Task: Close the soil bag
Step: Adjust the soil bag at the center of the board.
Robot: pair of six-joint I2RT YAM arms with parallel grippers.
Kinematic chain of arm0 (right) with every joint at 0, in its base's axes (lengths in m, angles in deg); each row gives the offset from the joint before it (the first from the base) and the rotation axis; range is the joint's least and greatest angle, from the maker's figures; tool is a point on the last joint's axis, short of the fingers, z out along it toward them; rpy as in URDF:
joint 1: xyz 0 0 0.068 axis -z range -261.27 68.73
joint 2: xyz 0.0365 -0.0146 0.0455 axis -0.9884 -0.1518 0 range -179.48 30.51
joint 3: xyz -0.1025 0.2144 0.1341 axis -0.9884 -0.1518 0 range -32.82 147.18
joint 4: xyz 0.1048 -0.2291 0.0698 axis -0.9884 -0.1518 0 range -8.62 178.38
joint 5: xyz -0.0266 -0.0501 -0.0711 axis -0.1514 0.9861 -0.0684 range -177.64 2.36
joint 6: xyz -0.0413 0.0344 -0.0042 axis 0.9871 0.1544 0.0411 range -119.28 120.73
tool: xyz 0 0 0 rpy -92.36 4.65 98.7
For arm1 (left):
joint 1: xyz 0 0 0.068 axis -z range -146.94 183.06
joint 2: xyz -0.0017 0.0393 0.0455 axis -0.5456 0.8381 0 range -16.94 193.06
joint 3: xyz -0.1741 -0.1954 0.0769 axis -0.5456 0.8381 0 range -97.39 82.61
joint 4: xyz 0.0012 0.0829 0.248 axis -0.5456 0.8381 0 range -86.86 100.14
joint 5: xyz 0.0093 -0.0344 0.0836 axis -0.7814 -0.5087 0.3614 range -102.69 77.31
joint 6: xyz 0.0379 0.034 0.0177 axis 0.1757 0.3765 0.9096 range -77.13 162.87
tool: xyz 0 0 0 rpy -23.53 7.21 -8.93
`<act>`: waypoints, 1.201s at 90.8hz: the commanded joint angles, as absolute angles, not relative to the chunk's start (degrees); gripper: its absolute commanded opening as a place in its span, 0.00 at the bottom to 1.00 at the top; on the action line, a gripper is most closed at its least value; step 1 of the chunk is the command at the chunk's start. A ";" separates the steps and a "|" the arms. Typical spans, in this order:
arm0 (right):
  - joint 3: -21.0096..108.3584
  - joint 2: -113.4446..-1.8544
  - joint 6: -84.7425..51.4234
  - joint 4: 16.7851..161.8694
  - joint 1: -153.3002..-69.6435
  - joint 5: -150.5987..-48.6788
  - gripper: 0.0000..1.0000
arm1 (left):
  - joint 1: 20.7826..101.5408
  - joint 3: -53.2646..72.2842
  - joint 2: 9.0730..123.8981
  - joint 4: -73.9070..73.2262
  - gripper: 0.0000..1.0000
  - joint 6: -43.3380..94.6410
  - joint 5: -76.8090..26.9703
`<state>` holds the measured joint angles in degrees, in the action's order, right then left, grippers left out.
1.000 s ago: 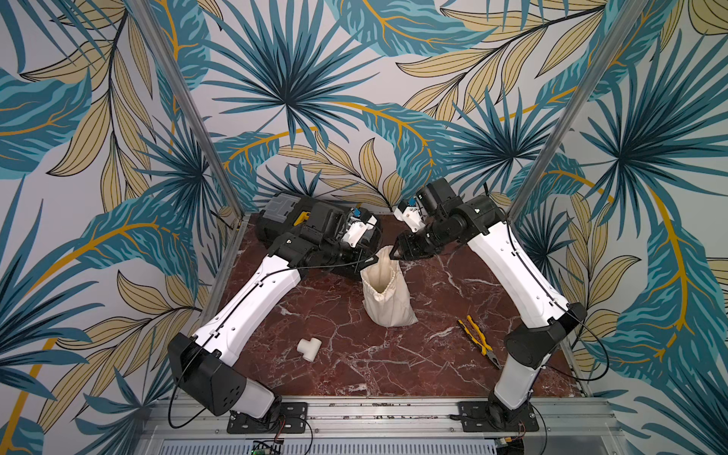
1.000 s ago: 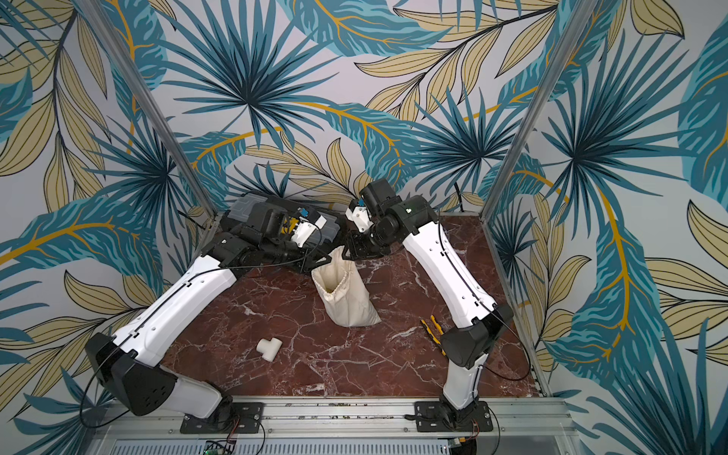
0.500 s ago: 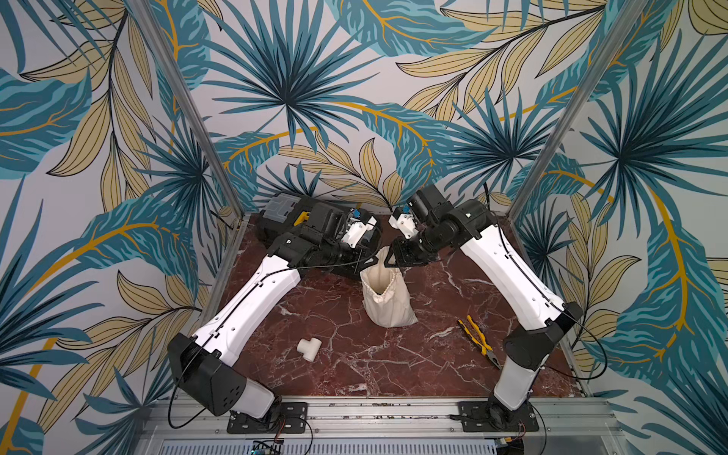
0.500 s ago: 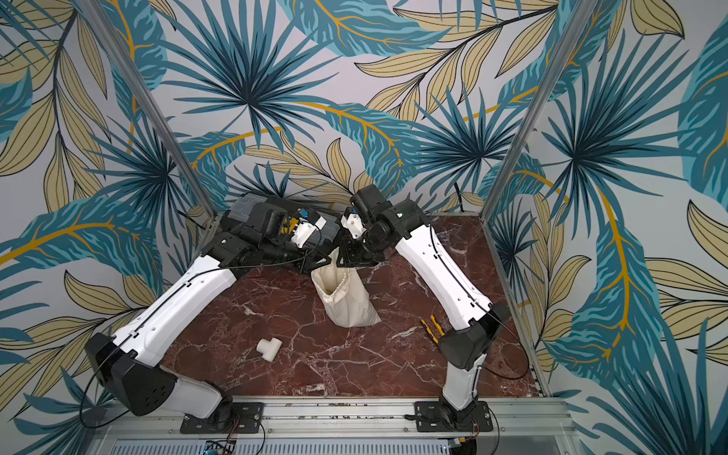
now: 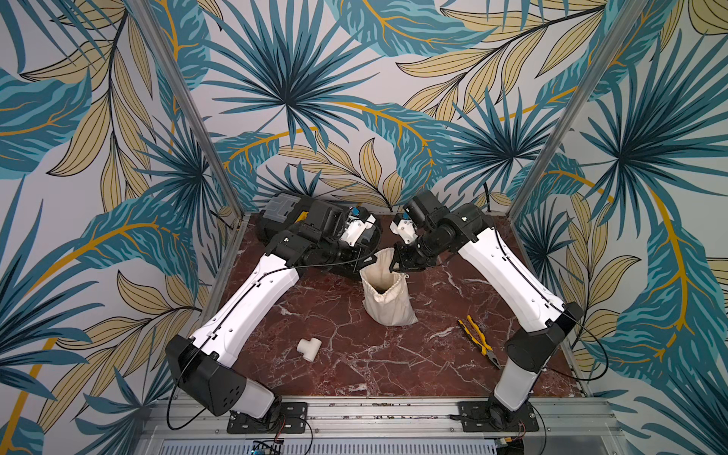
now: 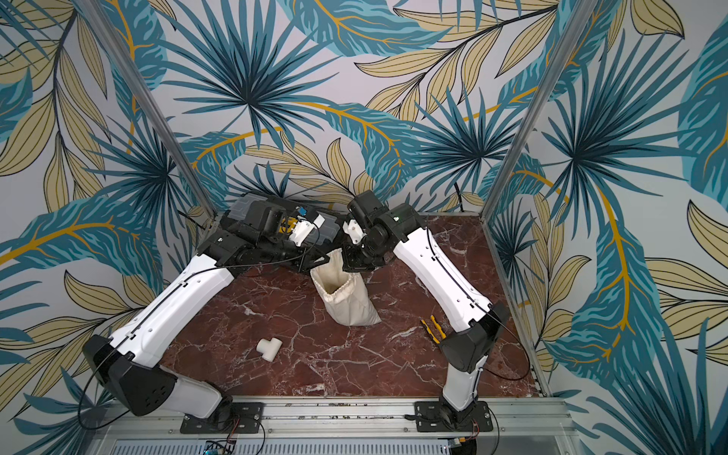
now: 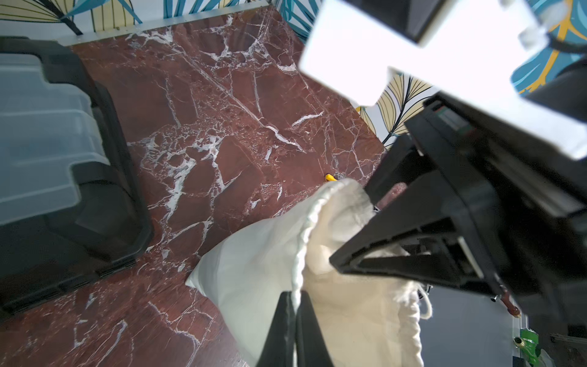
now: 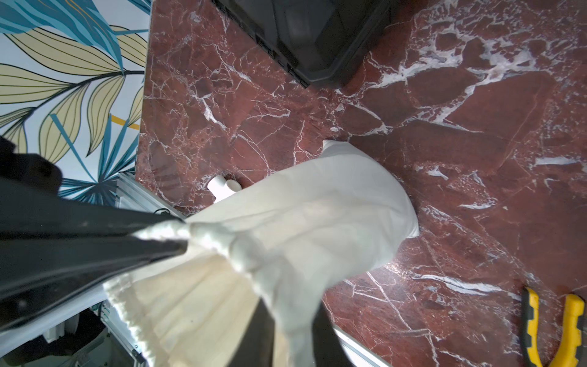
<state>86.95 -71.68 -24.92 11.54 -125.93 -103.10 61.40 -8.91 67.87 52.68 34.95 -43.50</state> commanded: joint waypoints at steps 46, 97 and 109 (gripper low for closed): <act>85.81 -65.98 -18.69 10.36 -119.87 -99.91 0.00 | 61.09 -13.33 63.90 63.66 0.00 36.48 -32.13; 85.13 -69.91 -11.70 10.37 -118.56 -99.77 0.00 | 61.05 -7.43 64.76 65.47 0.27 37.89 -30.40; 84.91 -69.41 -11.03 10.27 -118.17 -99.30 0.05 | 61.10 -10.75 66.36 68.66 0.21 38.71 -26.67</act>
